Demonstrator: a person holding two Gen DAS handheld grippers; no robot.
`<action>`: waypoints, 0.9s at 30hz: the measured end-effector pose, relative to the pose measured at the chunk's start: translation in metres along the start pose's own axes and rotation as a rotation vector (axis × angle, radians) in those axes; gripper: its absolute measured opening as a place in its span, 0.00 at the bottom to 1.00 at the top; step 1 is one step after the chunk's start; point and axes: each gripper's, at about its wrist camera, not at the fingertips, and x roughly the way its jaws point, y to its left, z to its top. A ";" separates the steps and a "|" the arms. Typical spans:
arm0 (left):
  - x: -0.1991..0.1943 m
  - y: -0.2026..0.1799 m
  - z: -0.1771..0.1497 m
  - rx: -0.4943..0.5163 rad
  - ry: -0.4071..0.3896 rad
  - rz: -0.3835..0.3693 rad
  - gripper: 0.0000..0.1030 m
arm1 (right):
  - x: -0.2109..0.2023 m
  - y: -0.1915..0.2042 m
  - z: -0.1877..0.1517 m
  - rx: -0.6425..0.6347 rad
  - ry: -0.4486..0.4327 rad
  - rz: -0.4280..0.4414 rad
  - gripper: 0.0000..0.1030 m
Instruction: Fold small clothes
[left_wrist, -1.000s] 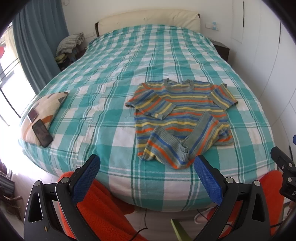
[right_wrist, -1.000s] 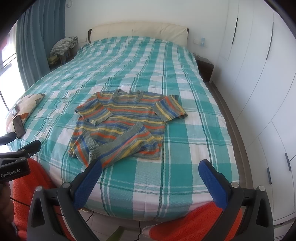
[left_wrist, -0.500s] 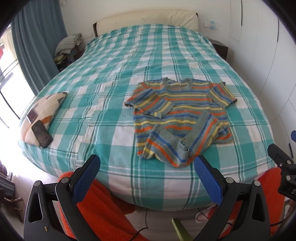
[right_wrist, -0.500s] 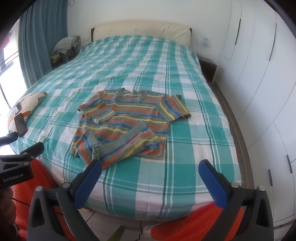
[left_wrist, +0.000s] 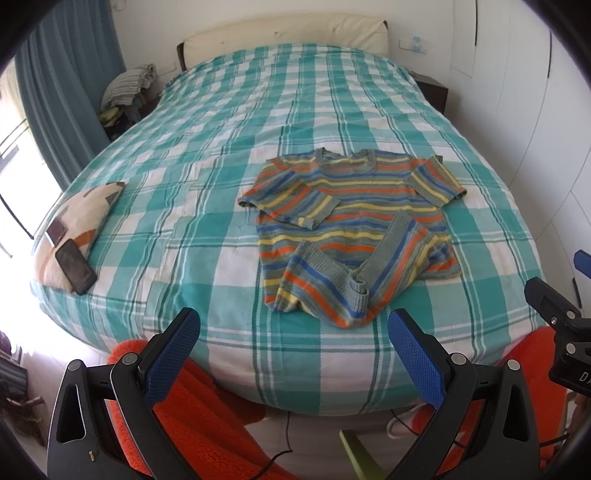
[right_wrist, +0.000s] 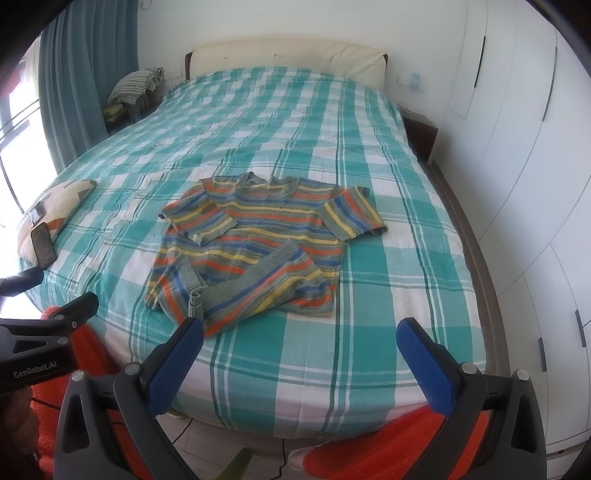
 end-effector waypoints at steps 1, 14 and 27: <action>0.000 0.000 -0.001 0.001 0.000 -0.001 0.99 | 0.001 0.000 0.000 0.001 0.000 0.000 1.00; 0.007 0.005 -0.005 -0.019 0.021 0.004 0.99 | 0.008 0.003 -0.001 0.007 0.016 0.006 1.00; 0.010 0.006 -0.006 -0.018 0.026 0.000 0.99 | 0.011 0.003 -0.005 0.010 0.020 0.009 1.00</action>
